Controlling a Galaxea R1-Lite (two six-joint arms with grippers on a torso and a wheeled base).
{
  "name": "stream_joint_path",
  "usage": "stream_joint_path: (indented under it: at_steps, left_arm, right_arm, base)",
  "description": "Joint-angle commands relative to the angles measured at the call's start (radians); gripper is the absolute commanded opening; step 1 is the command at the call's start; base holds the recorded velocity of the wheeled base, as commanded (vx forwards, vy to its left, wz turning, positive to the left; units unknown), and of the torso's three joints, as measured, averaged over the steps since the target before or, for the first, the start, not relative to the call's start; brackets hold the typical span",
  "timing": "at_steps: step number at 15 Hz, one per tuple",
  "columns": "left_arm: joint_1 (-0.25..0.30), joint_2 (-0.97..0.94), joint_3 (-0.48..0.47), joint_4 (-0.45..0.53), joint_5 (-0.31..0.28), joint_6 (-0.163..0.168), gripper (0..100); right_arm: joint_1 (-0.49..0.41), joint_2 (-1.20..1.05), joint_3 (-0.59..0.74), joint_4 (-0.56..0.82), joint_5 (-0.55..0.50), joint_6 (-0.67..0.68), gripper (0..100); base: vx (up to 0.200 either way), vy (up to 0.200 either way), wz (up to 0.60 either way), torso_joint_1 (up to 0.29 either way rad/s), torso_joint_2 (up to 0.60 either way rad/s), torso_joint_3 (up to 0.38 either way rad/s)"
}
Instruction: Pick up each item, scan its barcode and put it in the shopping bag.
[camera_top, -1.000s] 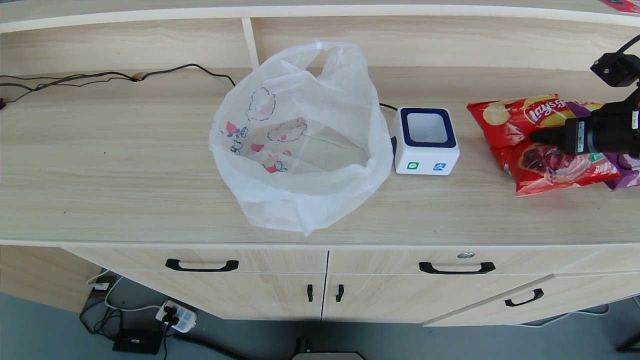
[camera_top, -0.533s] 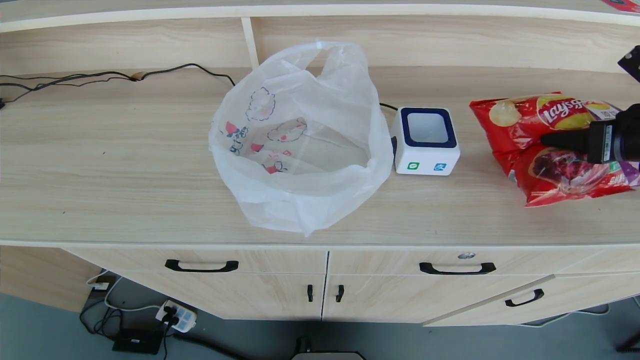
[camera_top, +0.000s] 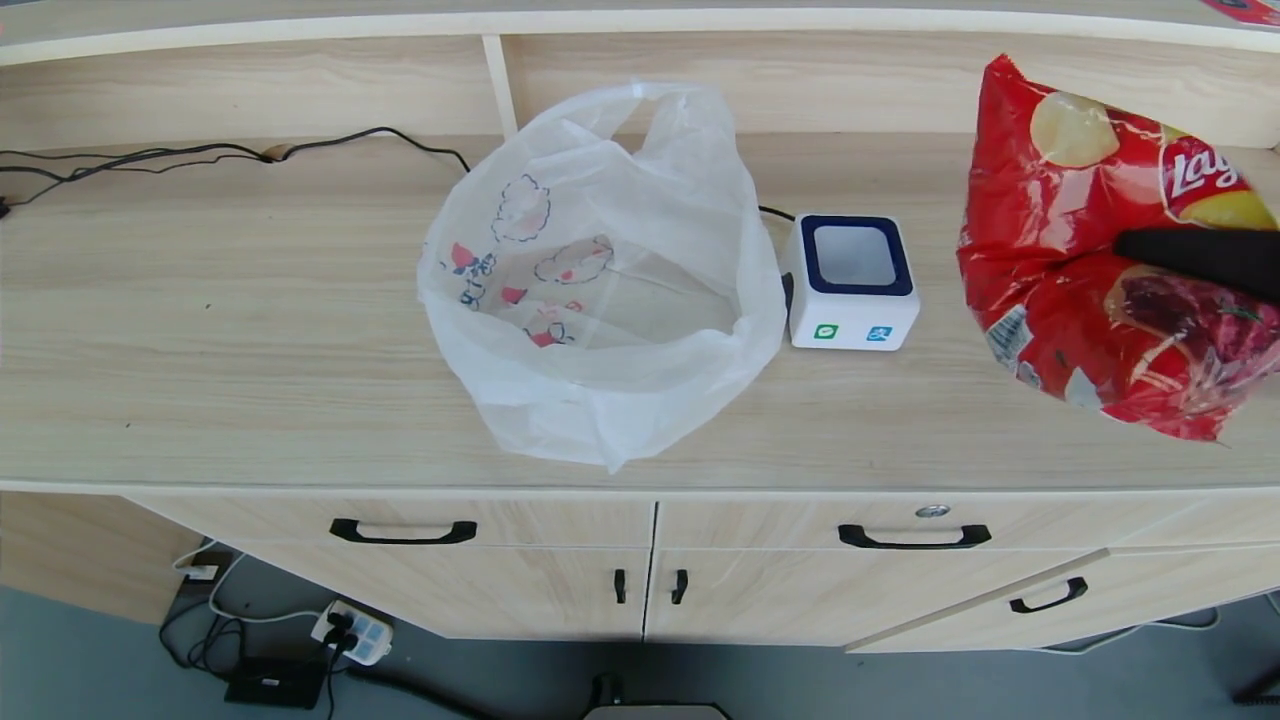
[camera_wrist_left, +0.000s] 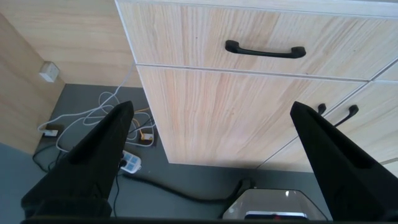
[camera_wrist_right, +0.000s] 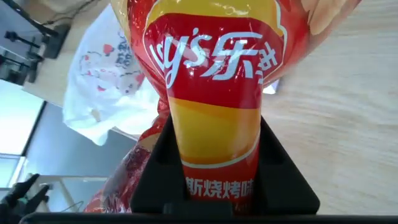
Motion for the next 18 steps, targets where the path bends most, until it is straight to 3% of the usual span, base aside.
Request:
stream_joint_path:
  at_steps: [1, 5, 8, 12, 16, 18]
  left_arm:
    - [0.0, 0.002, 0.0, -0.001, 0.0, 0.0, 100]
    - [0.0, 0.002, 0.0, -0.001, 0.0, 0.0, 100]
    - [0.0, 0.002, 0.0, -0.001, 0.0, 0.001, 100]
    - [0.0, 0.002, 0.0, -0.004, 0.0, 0.026, 100]
    - [0.0, 0.002, 0.0, -0.002, 0.0, 0.029, 100]
    - [0.0, 0.002, 0.0, -0.002, 0.0, 0.027, 100]
  right_arm:
    - [0.19, -0.109, 0.256, -0.266, 0.008, 0.207, 0]
    - [0.257, -0.109, 0.388, -0.541, 0.007, 0.506, 0]
    - [0.257, -0.128, 0.408, -0.635, 0.008, 0.759, 0]
    - [0.283, -0.114, 0.425, -0.653, 0.007, 0.805, 0]
    - [0.499, -0.18, 0.446, -0.671, 0.002, 0.873, 0]
    - [0.549, -0.161, 0.445, -0.724, 0.001, 0.854, 0]
  base:
    - [0.0, 0.0, 0.0, 0.0, 0.0, 0.0]
    - [0.0, 0.0, 0.0, 0.0, 0.0, 0.0]
    - [0.0, 0.0, 0.0, 0.0, 0.0, 0.0]
    - [0.0, 0.0, 0.0, 0.0, 0.0, 0.0]
    - [0.0, 0.0, 0.0, 0.0, 0.0, 0.0]
    - [0.0, 0.0, 0.0, 0.0, 0.0, 0.0]
